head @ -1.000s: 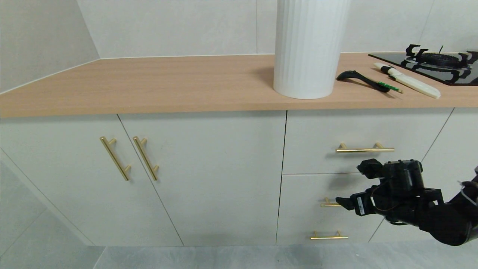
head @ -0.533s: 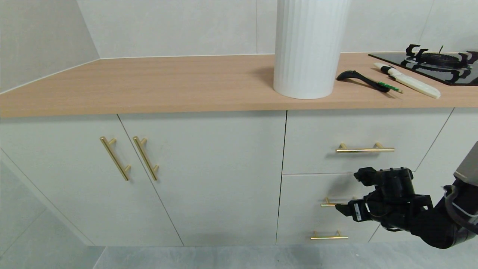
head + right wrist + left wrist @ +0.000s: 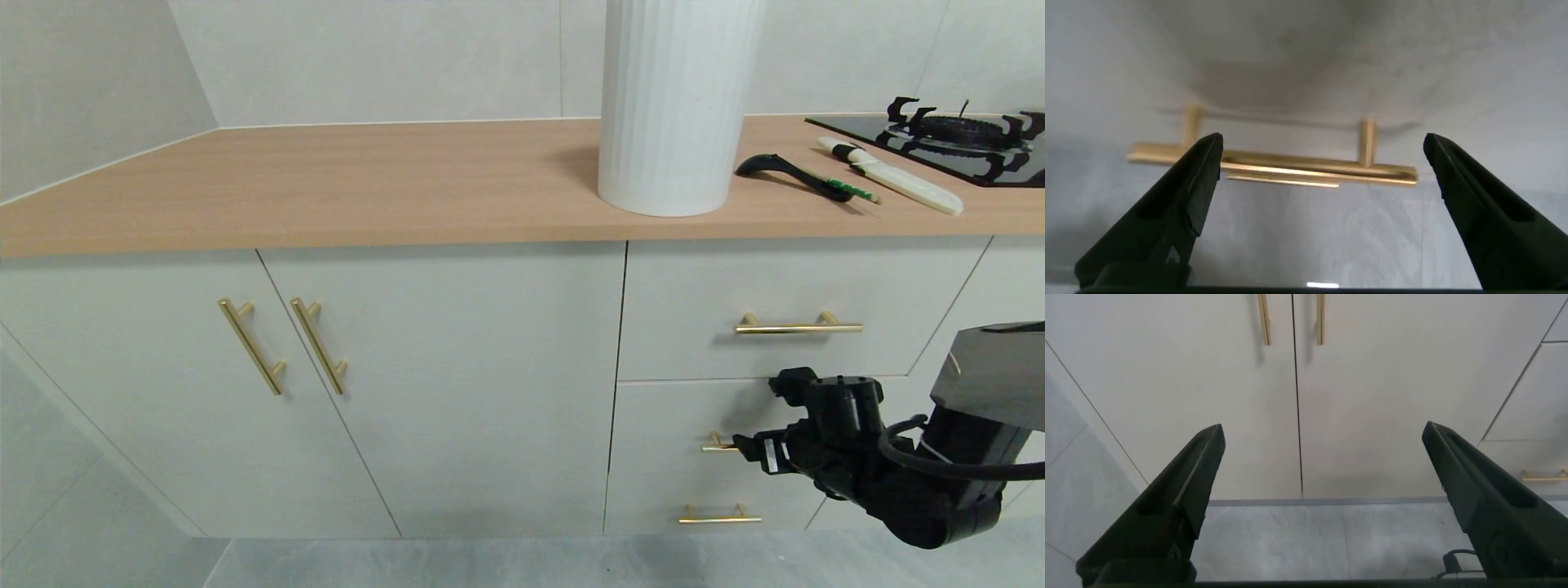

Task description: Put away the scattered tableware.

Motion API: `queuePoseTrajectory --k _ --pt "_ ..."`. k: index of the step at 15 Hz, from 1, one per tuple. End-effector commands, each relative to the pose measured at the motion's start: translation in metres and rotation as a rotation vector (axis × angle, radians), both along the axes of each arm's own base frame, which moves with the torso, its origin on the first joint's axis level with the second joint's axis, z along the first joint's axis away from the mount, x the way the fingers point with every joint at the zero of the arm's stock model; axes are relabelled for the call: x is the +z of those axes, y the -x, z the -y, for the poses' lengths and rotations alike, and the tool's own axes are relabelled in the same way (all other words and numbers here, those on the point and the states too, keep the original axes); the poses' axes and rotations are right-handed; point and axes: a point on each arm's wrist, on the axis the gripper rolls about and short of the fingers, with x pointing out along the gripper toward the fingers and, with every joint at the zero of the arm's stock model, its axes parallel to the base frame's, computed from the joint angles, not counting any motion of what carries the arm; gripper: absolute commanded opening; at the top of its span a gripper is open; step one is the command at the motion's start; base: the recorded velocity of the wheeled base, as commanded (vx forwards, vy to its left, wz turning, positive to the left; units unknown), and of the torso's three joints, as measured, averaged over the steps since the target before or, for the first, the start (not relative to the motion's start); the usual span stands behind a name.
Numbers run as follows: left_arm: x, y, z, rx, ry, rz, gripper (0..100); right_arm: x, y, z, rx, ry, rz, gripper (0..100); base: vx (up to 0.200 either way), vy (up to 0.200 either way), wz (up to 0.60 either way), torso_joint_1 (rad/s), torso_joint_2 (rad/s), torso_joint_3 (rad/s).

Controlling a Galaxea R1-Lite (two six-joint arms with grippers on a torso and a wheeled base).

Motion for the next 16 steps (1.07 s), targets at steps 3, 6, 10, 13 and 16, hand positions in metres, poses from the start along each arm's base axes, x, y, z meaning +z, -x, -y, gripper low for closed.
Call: queuePoseTrajectory --k 3,6,10,13,16 --pt "0.0000 -0.0001 0.0000 -0.001 0.000 -0.001 100 -0.0123 -0.0095 0.0017 -0.032 -0.011 -0.009 100 0.000 0.000 0.00 0.000 0.00 0.000" --pt "0.0000 -0.0001 0.0000 0.001 0.000 -0.001 100 -0.0144 -0.0136 0.0012 -0.051 -0.028 0.010 100 0.000 0.000 0.00 0.000 0.00 0.000" --pt "0.0000 -0.0001 0.0000 0.001 0.000 -0.001 100 -0.0172 -0.0115 0.0015 -0.048 -0.022 -0.003 100 0.000 0.000 0.00 0.000 0.00 0.000" --pt "0.0000 -0.0001 0.0000 0.001 0.000 -0.001 100 -0.0185 -0.0106 0.0017 -0.048 -0.020 -0.010 100 0.000 0.000 0.00 0.000 0.00 0.000" --pt "0.0000 -0.0001 0.0000 0.001 0.000 -0.001 100 -0.0186 -0.0097 0.0019 -0.047 -0.018 -0.015 100 0.000 0.000 0.00 0.000 0.00 0.000"
